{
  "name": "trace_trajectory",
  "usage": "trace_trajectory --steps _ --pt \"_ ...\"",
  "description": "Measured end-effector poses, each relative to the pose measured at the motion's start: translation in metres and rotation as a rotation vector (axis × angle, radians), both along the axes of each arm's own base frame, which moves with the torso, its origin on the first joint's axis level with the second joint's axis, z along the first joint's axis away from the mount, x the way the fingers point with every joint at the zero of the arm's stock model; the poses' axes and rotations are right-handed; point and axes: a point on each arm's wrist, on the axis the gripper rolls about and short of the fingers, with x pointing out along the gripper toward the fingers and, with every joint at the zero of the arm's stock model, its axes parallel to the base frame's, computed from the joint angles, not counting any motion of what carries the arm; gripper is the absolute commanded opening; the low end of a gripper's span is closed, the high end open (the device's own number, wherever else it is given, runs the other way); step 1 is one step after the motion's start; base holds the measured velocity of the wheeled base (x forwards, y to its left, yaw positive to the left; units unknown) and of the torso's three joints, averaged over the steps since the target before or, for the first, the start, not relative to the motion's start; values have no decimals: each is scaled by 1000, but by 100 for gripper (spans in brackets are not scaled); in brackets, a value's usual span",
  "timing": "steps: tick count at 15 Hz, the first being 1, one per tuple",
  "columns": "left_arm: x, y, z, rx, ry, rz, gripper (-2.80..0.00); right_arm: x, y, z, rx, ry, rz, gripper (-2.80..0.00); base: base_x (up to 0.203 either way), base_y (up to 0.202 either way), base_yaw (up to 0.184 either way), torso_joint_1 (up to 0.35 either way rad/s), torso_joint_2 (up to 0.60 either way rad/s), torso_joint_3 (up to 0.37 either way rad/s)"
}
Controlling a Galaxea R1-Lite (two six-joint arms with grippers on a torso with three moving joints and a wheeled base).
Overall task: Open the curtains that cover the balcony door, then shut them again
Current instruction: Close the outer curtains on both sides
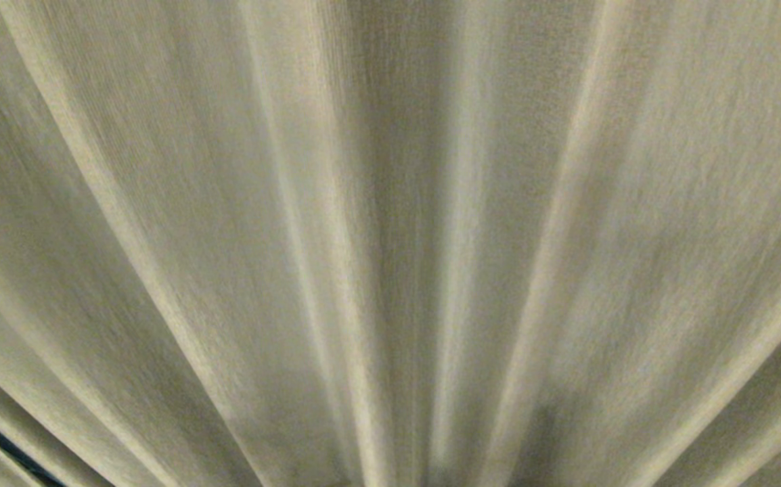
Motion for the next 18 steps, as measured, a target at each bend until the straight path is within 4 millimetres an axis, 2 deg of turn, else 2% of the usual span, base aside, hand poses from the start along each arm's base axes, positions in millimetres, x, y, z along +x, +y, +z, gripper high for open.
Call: trace_trajectory --steps 8,18 --pt "0 0 0 -1 0 1 -280 0 0 0 0 0 0 -280 0 21 -1 -1 1 0" --pt "0 0 0 -1 -1 1 -280 0 0 0 0 0 0 -280 0 194 -1 4 3 3"
